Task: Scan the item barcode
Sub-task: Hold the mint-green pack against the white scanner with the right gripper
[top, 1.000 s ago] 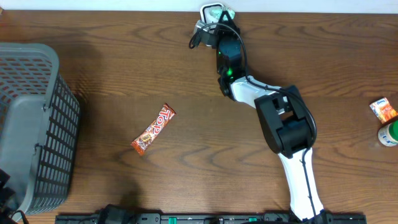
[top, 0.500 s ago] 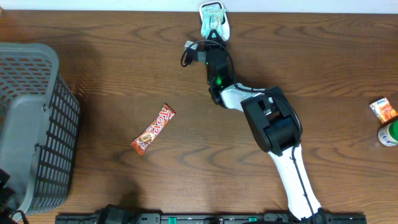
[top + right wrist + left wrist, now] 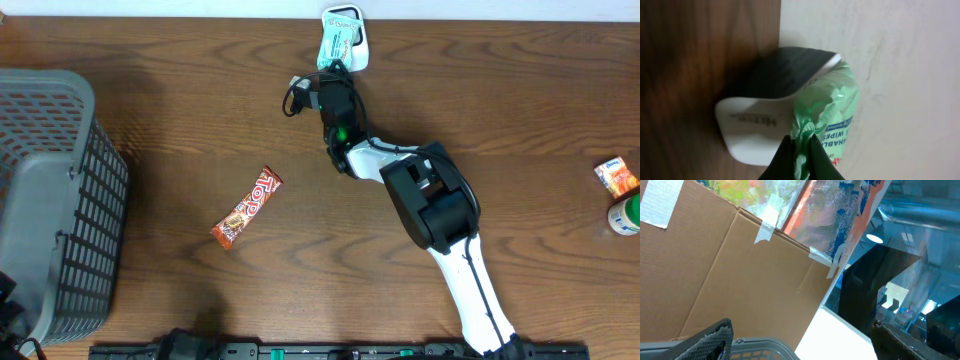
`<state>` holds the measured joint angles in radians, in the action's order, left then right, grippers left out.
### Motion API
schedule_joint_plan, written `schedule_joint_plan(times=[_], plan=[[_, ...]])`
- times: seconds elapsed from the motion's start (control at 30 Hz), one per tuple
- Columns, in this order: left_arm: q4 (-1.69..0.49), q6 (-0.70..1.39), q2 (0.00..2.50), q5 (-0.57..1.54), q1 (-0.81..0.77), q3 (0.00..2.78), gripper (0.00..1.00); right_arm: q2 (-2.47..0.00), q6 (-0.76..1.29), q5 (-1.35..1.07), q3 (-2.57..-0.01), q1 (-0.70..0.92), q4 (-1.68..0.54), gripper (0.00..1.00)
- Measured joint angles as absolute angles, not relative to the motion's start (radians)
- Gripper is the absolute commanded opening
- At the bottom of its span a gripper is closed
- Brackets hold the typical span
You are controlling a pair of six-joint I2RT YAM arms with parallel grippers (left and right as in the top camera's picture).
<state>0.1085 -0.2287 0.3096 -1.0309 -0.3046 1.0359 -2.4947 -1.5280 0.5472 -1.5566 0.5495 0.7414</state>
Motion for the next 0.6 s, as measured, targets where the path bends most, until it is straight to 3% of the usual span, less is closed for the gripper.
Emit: schedule_joint_plan(times=[0.2,0.4,0.6], plan=[[0.108,-0.229,0.310,-1.032,-0.305,1.036,0.88,-2.349,-1.527,0.554,-1.553,0.546,0.589,0.01],[0.107,-0.229,0.310,-1.035,-0.305,1.036,0.88,-2.071,-1.460,0.554,-1.561,0.519,0.288,0.01],[0.108,-0.229,0.310,-1.035,-0.305,1.036,0.88,-2.009,-1.376,0.543,-1.565,0.482,0.173,0.01]])
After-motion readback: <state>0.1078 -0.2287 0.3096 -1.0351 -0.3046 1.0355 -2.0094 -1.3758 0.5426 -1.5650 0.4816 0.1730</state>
